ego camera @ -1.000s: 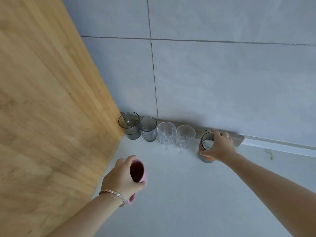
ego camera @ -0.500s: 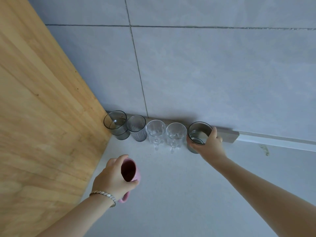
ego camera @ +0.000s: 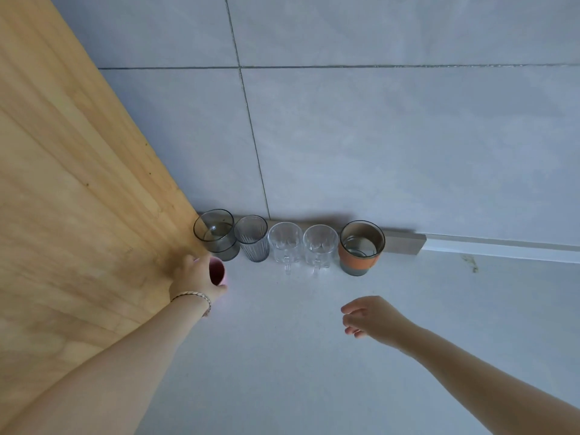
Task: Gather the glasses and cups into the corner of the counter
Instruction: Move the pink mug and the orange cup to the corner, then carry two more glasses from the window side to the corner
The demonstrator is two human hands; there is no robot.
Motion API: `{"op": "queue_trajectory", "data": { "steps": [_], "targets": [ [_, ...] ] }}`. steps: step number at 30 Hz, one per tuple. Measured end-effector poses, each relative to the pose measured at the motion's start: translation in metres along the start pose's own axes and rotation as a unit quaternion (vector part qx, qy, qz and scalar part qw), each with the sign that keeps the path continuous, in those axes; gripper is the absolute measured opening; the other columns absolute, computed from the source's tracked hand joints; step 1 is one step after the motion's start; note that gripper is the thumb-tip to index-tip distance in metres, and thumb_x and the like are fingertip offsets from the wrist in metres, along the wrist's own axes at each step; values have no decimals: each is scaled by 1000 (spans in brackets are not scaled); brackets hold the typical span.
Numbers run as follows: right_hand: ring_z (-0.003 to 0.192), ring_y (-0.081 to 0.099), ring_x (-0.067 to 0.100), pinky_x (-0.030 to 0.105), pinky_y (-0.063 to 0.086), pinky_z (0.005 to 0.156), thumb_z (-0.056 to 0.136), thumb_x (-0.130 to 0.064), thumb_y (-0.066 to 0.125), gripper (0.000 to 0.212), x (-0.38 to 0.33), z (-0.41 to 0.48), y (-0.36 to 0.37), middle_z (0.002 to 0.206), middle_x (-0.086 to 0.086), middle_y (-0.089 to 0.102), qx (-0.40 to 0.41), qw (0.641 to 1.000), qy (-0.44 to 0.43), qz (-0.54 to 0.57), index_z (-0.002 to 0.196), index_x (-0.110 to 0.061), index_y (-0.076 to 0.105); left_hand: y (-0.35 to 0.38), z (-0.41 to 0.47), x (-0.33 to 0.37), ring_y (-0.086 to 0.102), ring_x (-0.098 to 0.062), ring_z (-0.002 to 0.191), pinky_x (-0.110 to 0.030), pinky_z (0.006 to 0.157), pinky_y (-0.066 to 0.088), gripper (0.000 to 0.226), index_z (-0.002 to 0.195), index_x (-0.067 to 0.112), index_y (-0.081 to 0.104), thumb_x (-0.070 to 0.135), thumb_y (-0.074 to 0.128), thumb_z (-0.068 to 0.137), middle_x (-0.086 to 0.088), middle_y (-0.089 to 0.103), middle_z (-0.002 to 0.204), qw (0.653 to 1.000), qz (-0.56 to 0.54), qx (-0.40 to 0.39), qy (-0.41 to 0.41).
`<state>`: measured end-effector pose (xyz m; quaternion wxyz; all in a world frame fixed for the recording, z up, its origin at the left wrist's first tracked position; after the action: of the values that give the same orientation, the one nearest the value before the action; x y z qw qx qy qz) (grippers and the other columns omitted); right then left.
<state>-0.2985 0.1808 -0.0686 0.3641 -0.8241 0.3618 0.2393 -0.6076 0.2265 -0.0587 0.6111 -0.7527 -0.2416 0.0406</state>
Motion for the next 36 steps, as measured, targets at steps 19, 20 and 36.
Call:
{"op": "queue_trajectory", "data": {
  "steps": [19,20,36],
  "targets": [
    [94,53,9,20,39,80,91,-33,50,35,41,-71,14,122,-7,60,-9,985,8,-172,125,-26,54,43,-67,31,2,-29,146,-38,117,17,68,148,19,16,33,49,90,-9,1,158,937,224,-11,268],
    [100,54,11,22,39,83,91,-34,49,37,49,-77,10,125,-6,59,-18,981,23,-194,127,-26,51,50,-82,42,12,-27,145,-37,116,23,57,143,20,27,32,47,91,-9,14,156,922,228,-54,307],
    [120,50,20,32,40,100,94,-33,43,43,363,-367,-113,139,0,46,141,937,300,-110,136,-22,42,158,-403,363,58,-23,107,-30,92,47,28,113,18,58,25,46,88,-2,59,112,774,206,-289,525]
  ]
}}
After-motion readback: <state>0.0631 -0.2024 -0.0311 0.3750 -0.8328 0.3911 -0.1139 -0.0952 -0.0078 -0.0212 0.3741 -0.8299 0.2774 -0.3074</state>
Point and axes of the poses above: each hand's wrist, its own z-axis towards the middle knuckle, its own y-axis out of the palm, x = y × z, the point moved 1 cm from there along z, towards the middle knuckle
